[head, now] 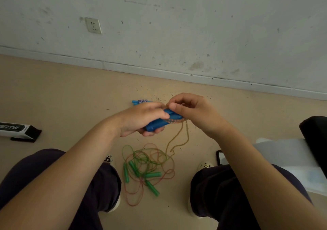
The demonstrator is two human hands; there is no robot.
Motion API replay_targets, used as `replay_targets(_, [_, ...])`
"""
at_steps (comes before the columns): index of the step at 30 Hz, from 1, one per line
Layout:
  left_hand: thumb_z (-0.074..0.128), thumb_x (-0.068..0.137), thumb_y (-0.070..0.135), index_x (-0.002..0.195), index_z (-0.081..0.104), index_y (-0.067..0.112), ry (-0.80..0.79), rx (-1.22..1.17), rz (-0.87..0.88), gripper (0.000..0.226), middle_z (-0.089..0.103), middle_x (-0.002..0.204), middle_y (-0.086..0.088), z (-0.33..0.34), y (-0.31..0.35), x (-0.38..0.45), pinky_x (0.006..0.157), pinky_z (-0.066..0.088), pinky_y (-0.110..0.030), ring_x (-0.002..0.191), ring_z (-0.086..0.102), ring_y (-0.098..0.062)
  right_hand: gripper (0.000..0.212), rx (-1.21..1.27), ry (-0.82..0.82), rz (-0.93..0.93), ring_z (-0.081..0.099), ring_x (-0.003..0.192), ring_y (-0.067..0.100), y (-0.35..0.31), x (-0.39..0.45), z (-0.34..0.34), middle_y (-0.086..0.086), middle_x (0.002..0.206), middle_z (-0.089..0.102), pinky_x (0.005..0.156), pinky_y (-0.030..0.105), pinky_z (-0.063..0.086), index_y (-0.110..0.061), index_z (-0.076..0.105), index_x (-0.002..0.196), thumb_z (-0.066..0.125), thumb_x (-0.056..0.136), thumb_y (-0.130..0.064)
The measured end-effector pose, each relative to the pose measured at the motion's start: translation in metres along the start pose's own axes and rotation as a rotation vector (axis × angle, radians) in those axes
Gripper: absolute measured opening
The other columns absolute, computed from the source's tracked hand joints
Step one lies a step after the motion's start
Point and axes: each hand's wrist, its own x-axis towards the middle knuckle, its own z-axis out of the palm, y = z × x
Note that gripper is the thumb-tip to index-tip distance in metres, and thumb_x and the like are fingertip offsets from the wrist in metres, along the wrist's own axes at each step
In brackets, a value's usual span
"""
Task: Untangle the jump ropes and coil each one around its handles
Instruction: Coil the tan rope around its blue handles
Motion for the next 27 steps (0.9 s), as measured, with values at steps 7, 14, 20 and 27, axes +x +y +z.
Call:
replay_targets(7, [0.065,0.087,0.035,0.106,0.061,0.016,0.118,-0.169,0.094,0.027,0.065,0.072,-0.011,-0.01,-0.004,-0.001,0.037,0.023,-0.017,0.048,0.045,-0.014,0.031,0.089,-0.054,0.033,0.056,0.061,0.015,-0.002,-0.003,-0.003,0.006,0.092,0.067,0.058,0.026,0.049,-0.01,0.065,0.114,0.074,0.084,-0.01])
replay_targets(14, [0.064,0.093,0.039,0.115,0.068,0.025,0.216,-0.068,0.016,0.026,0.068,0.082,-0.003,-0.008,-0.008,0.004,0.041,0.03,-0.018,0.055,0.048,-0.012,0.033,-0.043,0.049,0.031,0.058,0.064,0.01,0.001,-0.001,0.0,0.004,0.101,0.069,0.064,0.021,0.05,-0.018,0.068,0.112,0.076,0.082,-0.009])
replay_targets(20, [0.061,0.094,0.045,0.103,0.066,0.021,0.204,-0.018,0.014,0.026,0.064,0.082,-0.003,-0.003,-0.01,0.005,0.044,0.032,-0.017,0.055,0.044,-0.009,0.037,-0.143,-0.056,0.04,0.062,0.073,0.006,-0.002,-0.003,0.003,-0.005,0.098,0.071,0.069,0.019,0.051,-0.024,0.069,0.117,0.077,0.082,-0.019])
replay_targets(27, [0.049,0.104,0.026,0.114,0.062,0.008,0.167,-0.152,0.029,0.024,0.063,0.087,-0.007,-0.004,-0.007,0.006,0.044,0.029,-0.019,0.057,0.048,-0.011,0.048,-0.079,0.016,-0.012,0.068,0.077,0.014,-0.004,-0.004,-0.001,0.005,0.101,0.068,0.076,0.022,0.055,-0.024,0.059,0.126,0.077,0.082,-0.021])
